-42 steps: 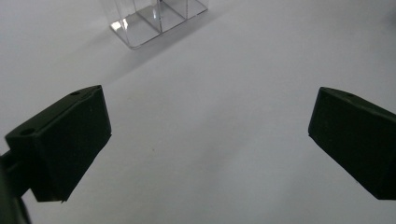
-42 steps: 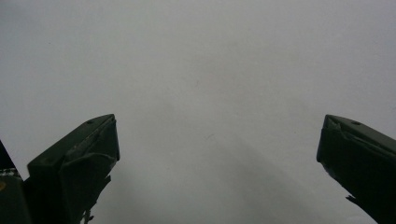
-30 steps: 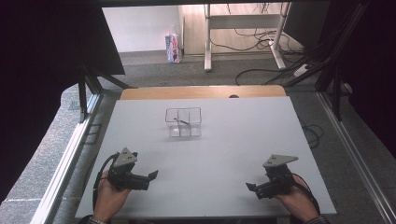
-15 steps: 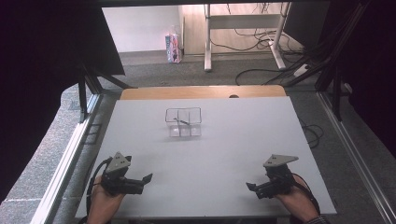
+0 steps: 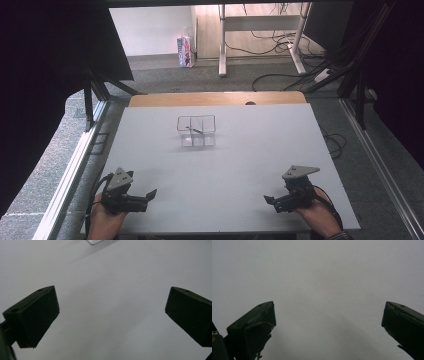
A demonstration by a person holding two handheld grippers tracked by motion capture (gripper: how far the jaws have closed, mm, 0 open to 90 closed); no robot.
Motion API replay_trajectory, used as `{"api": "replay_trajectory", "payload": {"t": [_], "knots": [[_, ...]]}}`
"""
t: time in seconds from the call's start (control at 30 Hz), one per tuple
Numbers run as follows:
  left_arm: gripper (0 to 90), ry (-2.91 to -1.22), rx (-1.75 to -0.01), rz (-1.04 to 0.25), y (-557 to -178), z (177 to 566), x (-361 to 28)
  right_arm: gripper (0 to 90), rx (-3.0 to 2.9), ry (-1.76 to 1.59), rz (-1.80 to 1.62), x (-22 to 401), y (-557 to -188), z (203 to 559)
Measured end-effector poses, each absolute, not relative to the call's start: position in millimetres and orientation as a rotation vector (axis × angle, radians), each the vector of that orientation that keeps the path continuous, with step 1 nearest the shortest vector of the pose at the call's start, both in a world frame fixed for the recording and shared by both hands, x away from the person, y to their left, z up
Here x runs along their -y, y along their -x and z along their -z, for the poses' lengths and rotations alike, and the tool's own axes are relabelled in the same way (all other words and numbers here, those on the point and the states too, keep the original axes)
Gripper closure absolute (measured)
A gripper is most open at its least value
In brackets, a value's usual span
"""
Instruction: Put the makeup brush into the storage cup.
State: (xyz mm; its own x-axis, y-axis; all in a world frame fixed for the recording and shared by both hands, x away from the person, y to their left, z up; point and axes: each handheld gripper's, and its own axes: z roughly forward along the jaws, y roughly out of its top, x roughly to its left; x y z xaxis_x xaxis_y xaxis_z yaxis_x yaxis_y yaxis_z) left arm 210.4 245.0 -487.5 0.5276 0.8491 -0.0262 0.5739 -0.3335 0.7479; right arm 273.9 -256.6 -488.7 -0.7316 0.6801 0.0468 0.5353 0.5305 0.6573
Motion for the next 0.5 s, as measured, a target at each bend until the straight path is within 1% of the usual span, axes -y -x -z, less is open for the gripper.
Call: {"api": "replay_trajectory", "payload": {"t": [0.27, 0.5], "knots": [[0.0, -2.070, -1.177, -0.497, -205.4, 492.6, -250.0, 0.0, -2.554, -1.031, -0.983, 256.7, -273.9, 488.9], [0.0, -2.050, -1.195, -0.499, -202.9, 493.3, -254.7, 0.0, -2.559, -1.031, -0.975, 256.6, -273.9, 489.4]]}}
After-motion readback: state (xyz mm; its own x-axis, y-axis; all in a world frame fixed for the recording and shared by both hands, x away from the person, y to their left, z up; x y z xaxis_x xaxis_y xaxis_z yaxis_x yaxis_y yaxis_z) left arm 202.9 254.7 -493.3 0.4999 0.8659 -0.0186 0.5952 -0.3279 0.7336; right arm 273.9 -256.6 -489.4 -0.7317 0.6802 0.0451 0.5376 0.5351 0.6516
